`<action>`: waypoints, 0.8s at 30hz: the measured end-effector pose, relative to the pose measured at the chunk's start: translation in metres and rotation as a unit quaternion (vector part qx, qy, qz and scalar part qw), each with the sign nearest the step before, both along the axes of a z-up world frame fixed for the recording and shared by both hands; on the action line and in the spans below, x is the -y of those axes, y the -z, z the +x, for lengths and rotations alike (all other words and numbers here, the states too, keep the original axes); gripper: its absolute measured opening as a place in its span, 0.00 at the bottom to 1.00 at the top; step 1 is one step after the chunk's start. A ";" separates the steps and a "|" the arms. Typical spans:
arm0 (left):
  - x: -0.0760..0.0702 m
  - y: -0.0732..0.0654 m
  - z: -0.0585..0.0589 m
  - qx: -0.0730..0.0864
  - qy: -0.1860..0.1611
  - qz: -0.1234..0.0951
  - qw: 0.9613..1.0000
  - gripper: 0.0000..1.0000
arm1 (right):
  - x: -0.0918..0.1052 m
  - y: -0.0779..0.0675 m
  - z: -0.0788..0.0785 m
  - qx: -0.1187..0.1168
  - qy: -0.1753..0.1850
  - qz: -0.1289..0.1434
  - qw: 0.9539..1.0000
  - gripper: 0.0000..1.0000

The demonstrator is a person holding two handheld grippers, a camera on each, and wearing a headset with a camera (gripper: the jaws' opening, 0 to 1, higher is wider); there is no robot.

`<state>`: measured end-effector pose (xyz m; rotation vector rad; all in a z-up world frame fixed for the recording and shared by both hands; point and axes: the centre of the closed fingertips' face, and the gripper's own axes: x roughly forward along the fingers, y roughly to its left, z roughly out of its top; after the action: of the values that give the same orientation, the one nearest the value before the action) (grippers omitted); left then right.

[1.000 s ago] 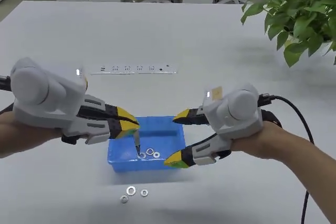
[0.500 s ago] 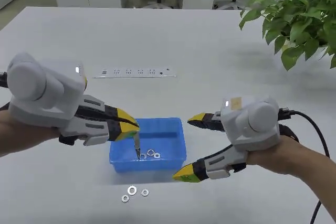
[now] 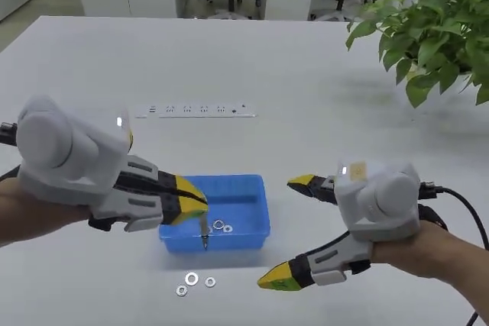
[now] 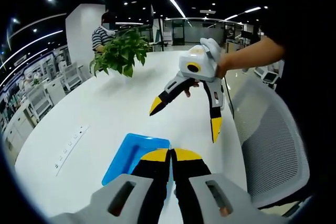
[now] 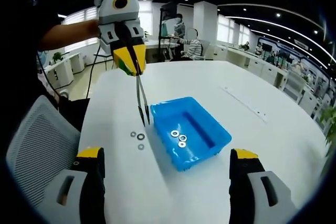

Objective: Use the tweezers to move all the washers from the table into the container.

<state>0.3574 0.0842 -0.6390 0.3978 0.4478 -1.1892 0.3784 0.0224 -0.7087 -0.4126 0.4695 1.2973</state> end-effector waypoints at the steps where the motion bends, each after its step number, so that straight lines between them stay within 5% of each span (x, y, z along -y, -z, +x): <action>1: 0.001 0.001 -0.001 0.000 0.001 0.000 1.000 0.06 | 0.001 0.001 -0.001 0.000 0.000 0.000 1.000 1.00; 7: 0.005 0.008 -0.005 0.006 0.009 0.003 1.000 0.06 | 0.003 0.007 -0.005 -0.007 0.000 -0.008 1.000 1.00; 24: 0.010 0.033 -0.015 -0.018 0.016 0.009 1.000 0.06 | 0.005 0.017 -0.014 -0.020 0.003 -0.013 1.000 1.00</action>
<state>0.3421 0.0746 -0.6718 0.3999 0.4853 -1.2258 0.3639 0.0171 -0.7260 -0.4068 0.5216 1.2976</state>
